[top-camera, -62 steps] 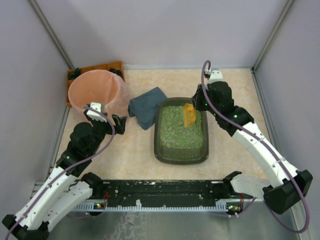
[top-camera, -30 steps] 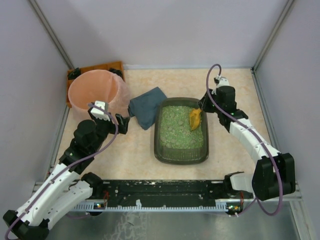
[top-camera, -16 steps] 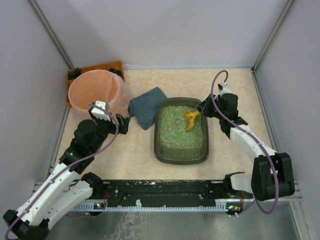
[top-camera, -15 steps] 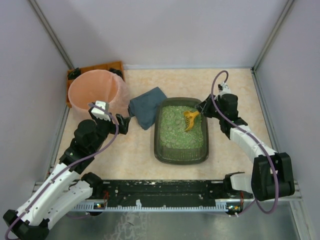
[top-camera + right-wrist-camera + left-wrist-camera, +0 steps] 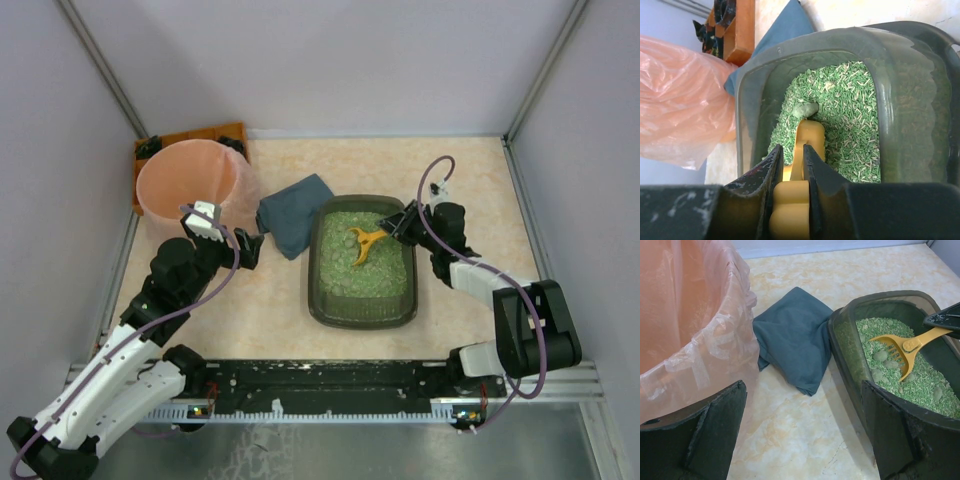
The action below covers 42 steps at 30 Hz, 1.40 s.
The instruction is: Clean the litter box
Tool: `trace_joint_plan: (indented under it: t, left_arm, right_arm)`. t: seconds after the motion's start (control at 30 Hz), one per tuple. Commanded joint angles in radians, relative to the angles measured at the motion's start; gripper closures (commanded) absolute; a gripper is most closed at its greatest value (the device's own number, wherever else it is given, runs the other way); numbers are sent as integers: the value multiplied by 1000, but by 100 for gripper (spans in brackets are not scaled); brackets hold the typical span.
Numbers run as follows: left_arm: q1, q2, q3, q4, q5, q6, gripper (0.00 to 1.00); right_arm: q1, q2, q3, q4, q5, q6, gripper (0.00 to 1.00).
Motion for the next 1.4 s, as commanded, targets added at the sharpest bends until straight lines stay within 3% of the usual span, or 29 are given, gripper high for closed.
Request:
trace_joint_plan:
  t: [0.0, 0.2, 0.6, 0.93, 1.1, 1.23, 1.37]
  left_arm:
    - [7, 2, 3, 35, 17, -2, 0]
    - [8, 2, 3, 33, 16, -1, 0]
    - [12, 2, 1, 34, 16, -2, 0]
    - [13, -1, 1, 32, 10, -1, 0]
    - [16, 7, 1, 35, 13, -1, 0]
    - [16, 18, 4, 33, 26, -2, 0]
    - [20, 17, 1, 39, 27, -2, 0]
  right_arm:
    - [47, 4, -46, 16, -104, 77, 100]
    - [-25, -71, -87, 86, -157, 175, 100]
    - [-181, -244, -138, 81, -261, 221, 100]
    - [-390, -263, -215, 207, -442, 283, 100]
    - [-380, -256, -220, 320, -498, 348, 100]
    - [-492, -284, -229, 239, -494, 310, 100]
    - [-396, -264, -224, 340, -495, 358, 100]
